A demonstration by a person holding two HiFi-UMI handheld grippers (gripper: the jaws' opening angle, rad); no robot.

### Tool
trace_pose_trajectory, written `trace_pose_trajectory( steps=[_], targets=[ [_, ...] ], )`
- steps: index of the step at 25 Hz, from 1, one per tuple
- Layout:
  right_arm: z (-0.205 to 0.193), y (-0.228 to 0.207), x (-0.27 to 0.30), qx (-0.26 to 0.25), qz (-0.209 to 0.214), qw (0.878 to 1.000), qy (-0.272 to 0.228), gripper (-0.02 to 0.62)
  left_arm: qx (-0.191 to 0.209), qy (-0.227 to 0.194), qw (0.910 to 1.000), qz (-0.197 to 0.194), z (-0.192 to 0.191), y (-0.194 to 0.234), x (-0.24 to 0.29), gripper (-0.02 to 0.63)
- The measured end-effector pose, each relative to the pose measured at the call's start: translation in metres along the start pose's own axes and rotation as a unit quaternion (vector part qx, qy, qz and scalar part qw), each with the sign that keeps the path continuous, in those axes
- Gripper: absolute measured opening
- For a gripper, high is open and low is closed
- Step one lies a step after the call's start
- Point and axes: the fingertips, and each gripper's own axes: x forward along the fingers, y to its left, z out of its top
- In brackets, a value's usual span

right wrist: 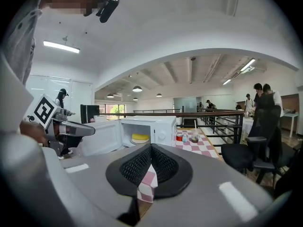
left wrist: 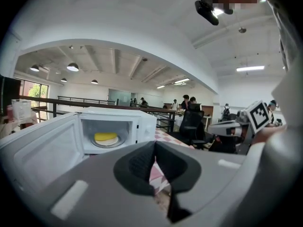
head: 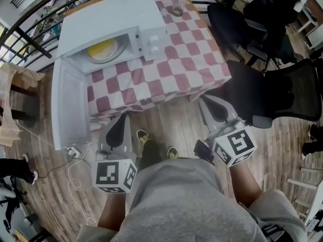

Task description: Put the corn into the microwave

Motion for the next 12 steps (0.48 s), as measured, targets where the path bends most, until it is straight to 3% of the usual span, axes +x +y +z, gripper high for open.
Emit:
trace_pose_trajectory(
  steps=[12],
  targets=[
    [-0.029,0.01,-0.069,-0.007,0.004,1.0,0.006,-0.002,-0.021,-0.008,0.9996,0.015,-0.017,-0.053,-0.056,0.009]
  ],
)
